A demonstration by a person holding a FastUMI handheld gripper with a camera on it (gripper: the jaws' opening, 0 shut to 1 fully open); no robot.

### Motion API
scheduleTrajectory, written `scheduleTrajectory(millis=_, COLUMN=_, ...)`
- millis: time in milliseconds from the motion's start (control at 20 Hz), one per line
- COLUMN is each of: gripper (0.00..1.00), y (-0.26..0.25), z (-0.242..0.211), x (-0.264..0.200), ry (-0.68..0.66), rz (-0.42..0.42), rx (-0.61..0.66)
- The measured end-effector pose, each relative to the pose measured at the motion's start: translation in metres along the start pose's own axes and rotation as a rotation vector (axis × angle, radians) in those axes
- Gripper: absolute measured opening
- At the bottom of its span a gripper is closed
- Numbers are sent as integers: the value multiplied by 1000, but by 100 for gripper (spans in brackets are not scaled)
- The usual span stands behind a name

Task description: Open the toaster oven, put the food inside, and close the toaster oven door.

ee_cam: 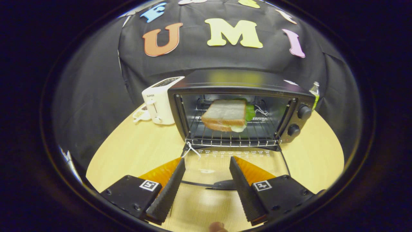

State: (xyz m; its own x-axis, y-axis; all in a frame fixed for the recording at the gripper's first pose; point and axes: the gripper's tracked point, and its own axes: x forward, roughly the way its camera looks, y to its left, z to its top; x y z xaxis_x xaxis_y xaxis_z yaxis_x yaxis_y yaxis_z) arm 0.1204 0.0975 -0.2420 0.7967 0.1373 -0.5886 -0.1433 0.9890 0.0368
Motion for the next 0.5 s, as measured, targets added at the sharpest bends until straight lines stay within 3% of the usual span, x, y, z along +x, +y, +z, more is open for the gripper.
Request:
scheduleTrajectory(millis=150, gripper=93, y=-10, z=-16, x=-11, ry=20, rz=-52, rx=-14)
scheduleTrajectory(millis=500, gripper=93, y=-13, z=-58, x=-15, ry=92, rz=-77, rx=-25)
